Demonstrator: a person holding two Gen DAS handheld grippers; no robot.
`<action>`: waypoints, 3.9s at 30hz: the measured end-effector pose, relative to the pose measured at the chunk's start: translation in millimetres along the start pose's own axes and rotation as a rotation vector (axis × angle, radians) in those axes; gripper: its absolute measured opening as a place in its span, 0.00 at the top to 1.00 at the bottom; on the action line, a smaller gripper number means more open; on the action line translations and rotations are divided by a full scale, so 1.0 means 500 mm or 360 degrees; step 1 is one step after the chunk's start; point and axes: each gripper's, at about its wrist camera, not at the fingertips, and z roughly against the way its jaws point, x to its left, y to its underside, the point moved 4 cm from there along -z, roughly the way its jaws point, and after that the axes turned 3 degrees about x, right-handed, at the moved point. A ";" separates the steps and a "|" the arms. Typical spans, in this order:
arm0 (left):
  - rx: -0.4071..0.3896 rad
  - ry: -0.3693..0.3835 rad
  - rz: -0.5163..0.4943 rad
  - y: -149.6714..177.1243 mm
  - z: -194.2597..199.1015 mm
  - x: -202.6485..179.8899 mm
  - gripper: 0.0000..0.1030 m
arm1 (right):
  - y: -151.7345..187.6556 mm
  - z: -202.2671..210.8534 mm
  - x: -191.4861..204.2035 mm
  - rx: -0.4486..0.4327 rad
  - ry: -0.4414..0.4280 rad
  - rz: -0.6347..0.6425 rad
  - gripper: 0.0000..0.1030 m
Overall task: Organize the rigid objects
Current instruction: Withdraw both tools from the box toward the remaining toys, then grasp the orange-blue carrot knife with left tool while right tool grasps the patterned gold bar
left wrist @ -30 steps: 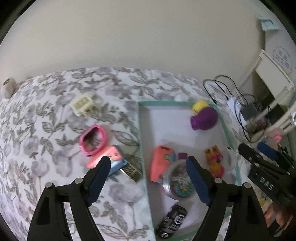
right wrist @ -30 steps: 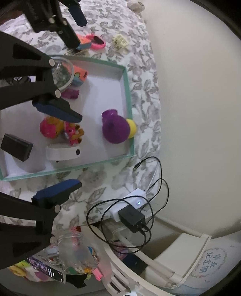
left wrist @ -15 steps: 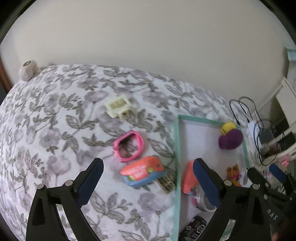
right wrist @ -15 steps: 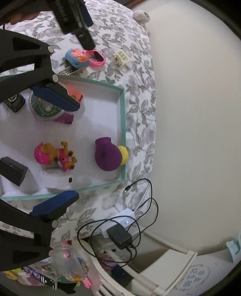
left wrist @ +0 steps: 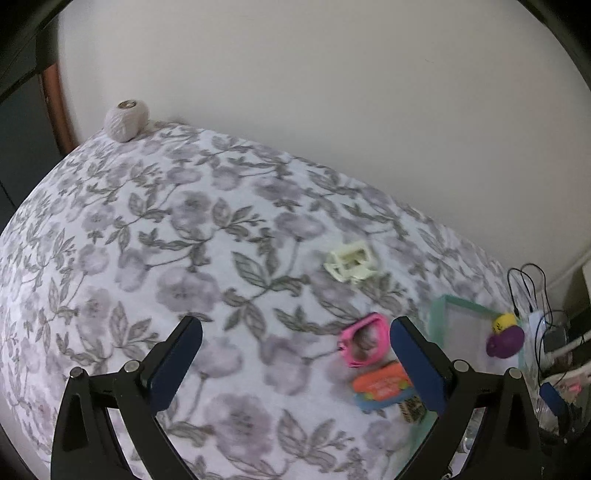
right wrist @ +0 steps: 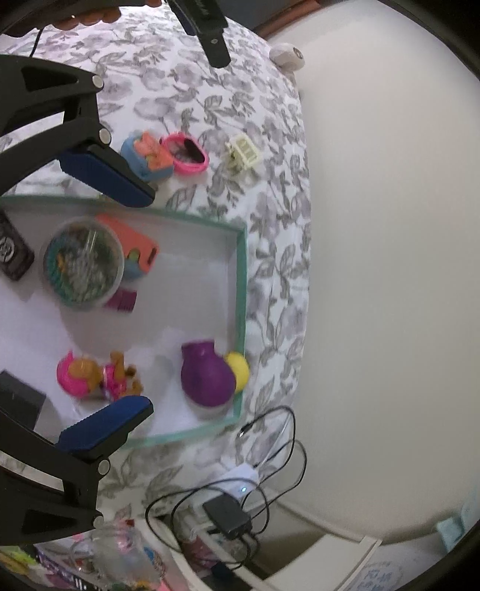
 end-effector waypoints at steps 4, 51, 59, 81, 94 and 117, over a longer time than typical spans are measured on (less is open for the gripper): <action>0.0073 0.0011 0.0024 0.004 -0.023 0.020 0.01 | 0.003 -0.018 0.042 0.0033 -0.0063 0.0028 0.00; 0.0422 0.0161 -0.0202 0.168 -0.199 -0.152 0.02 | 0.008 -0.080 -0.020 0.0104 -0.0058 -0.0181 0.00; 0.0519 0.0026 -0.0290 0.170 -0.198 -0.106 0.02 | 0.005 -0.078 0.004 0.0097 -0.0084 -0.0132 0.00; 0.0561 -0.0180 -0.0179 0.107 -0.178 0.134 0.02 | 0.000 -0.080 0.110 0.0046 -0.0154 0.0051 0.02; 0.0350 -0.0017 0.0105 0.039 -0.119 0.223 0.02 | 0.003 -0.091 0.209 0.0024 -0.0311 0.0244 0.33; 0.0328 0.0125 -0.0088 0.043 -0.164 0.132 0.12 | 0.043 -0.196 0.234 0.0203 -0.0217 0.0329 0.52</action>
